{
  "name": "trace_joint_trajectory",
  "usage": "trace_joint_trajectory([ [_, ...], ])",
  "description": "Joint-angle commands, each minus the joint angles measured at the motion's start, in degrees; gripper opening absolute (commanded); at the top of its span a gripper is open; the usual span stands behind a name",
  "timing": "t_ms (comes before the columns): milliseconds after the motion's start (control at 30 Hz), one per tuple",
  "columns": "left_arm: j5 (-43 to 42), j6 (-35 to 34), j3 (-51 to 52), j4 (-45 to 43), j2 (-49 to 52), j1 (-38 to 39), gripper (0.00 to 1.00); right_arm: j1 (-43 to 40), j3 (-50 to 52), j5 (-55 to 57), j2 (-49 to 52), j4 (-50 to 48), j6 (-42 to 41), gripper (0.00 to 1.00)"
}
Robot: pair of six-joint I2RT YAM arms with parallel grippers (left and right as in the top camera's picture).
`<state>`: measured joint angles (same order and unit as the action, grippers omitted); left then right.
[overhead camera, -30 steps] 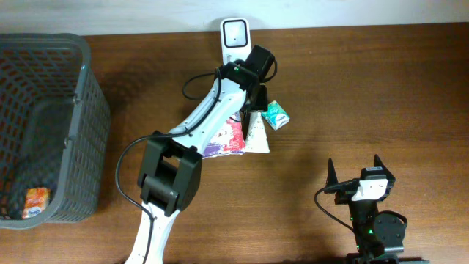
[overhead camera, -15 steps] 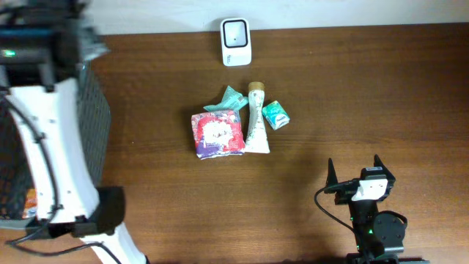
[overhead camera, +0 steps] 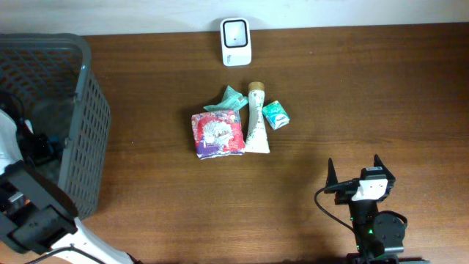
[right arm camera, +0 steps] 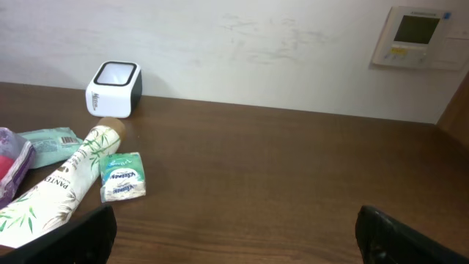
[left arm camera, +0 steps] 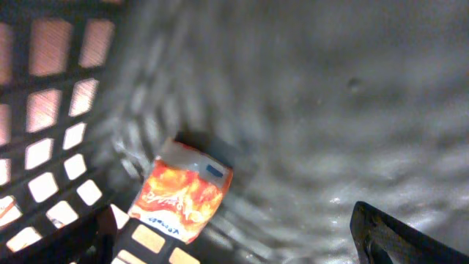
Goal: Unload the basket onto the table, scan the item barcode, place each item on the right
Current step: 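Grasp the orange tissue pack from the basket with left gripper, place on table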
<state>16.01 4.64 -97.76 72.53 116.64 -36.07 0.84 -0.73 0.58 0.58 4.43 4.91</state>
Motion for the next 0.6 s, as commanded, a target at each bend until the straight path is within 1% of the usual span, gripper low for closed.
trace_joint_trajectory([
  [0, 1.8, 0.7, 5.0, -2.6, -0.7, -0.2, 0.96, 0.4, 0.4, 0.1, -0.4, 0.3, 0.2, 0.99],
  [100, 2.1, -6.5, 9.6, -4.7, -0.7, -0.2, 0.96, 0.4, 0.4, 0.1, -0.4, 0.3, 0.2, 0.99],
  [167, 3.8, -12.4, 10.0, -3.7, -0.3, -0.2, 0.95, 0.4, 0.4, 0.1, -0.4, 0.3, 0.2, 0.99],
  [200, 5.0, -14.3, 10.0, -3.3, -0.3, -0.2, 0.94, 0.4, 0.4, 0.1, -0.4, 0.3, 0.2, 0.99],
  [233, 7.5, -17.5, 10.0, -2.6, -0.3, -0.2, 0.97, 0.4, 0.4, 0.1, -0.4, 0.3, 0.2, 0.99],
  [267, 10.8, -21.7, 10.0, -1.8, -0.3, -0.2, 0.98, 0.4, 0.4, 0.1, -0.4, 0.3, 0.2, 0.99],
  [400, 11.0, -27.9, 10.1, -1.8, -0.3, -1.8, 0.97, 0.4, 0.4, 0.1, -0.4, 0.3, 0.2, 0.99],
  [433, 10.8, -28.4, 10.0, -2.0, -0.3, -2.6, 0.96, 0.4, 0.4, 0.1, -0.4, 0.3, 0.2, 0.99],
  [467, 10.6, -28.4, 10.1, -2.3, -0.3, -3.5, 0.85, 0.4, 0.4, 0.1, -0.4, 0.3, 0.2, 0.99],
  [500, 10.6, -28.4, 10.1, -2.5, -0.3, -4.3, 0.78, 0.4, 0.4, 0.1, -0.4, 0.3, 0.2, 0.99],
  [567, 10.4, -28.4, 10.1, -3.3, -0.3, -5.7, 0.78, 0.4, 0.4, 0.1, -0.4, 0.3, 0.2, 0.99],
])
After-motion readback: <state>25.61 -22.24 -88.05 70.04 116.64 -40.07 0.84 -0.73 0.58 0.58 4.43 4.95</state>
